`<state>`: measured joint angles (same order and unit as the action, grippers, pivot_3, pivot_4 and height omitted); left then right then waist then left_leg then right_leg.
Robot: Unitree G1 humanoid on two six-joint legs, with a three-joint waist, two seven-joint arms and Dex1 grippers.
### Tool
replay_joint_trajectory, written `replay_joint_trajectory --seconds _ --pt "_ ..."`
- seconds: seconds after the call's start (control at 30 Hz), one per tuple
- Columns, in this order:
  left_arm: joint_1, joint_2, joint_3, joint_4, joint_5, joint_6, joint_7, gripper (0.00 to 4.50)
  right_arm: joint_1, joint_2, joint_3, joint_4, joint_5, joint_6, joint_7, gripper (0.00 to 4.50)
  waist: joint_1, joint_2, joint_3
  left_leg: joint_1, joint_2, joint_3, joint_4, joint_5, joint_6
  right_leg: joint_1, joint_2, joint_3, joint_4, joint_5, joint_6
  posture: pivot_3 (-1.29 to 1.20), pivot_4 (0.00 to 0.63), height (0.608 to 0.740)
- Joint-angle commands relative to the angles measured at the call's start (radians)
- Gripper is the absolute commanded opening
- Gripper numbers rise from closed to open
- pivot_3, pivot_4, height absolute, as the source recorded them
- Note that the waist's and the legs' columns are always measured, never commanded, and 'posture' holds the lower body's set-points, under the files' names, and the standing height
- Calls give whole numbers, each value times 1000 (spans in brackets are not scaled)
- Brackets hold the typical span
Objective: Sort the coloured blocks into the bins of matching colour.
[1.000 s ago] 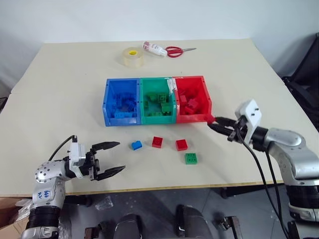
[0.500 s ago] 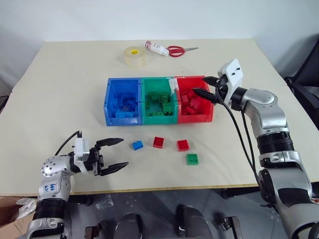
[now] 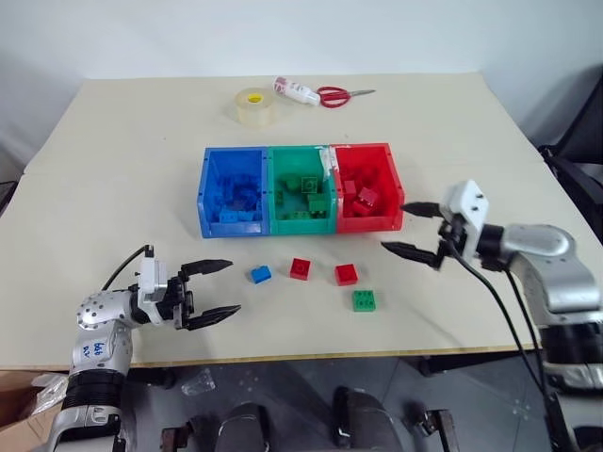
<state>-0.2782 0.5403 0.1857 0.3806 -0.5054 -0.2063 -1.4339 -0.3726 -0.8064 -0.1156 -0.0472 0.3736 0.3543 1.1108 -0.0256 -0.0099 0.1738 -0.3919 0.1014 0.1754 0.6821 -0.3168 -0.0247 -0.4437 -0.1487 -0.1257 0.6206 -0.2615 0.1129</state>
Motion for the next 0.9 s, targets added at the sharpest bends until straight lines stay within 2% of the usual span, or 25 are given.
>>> replay_joint_trajectory --seconds 0.03,0.17,0.33,0.43,0.6,0.9 --pt "-9 17 12 13 -7 -10 -18 4500 158 -112 -128 -144 65 38 78 4471 0 0 0 0 0 0 0 0 0 0 0 0 0 0 0 0 150 740" --pt "-18 25 14 32 -7 -12 -29 4500 313 -195 -213 -190 73 45 116 4471 -4 -1 0 1 0 0 0 0 0 1 0 0 -1 0 0 0 150 740" --pt "-26 26 13 41 -5 -14 -36 4500 345 -235 -196 -222 69 52 141 4471 -3 -1 0 2 0 0 1 0 0 1 0 1 -2 0 0 0 150 740" --pt "-37 22 10 45 -2 -16 -33 4500 283 -229 -112 -239 60 63 142 4471 -3 -1 0 2 0 0 1 0 0 1 0 2 -2 0 0 0 150 740" --pt "-30 11 4 24 -2 -16 -19 4500 118 -142 98 -249 31 110 113 4471 -2 -1 0 2 0 0 1 0 0 1 0 1 -2 0 -1 0 150 740" --pt "55 6 23 -65 -15 -10 37 4500 -59 8 349 -94 -112 49 110 4471 -1 -1 0 1 0 0 1 0 0 1 0 0 1 0 -1 0 150 740"
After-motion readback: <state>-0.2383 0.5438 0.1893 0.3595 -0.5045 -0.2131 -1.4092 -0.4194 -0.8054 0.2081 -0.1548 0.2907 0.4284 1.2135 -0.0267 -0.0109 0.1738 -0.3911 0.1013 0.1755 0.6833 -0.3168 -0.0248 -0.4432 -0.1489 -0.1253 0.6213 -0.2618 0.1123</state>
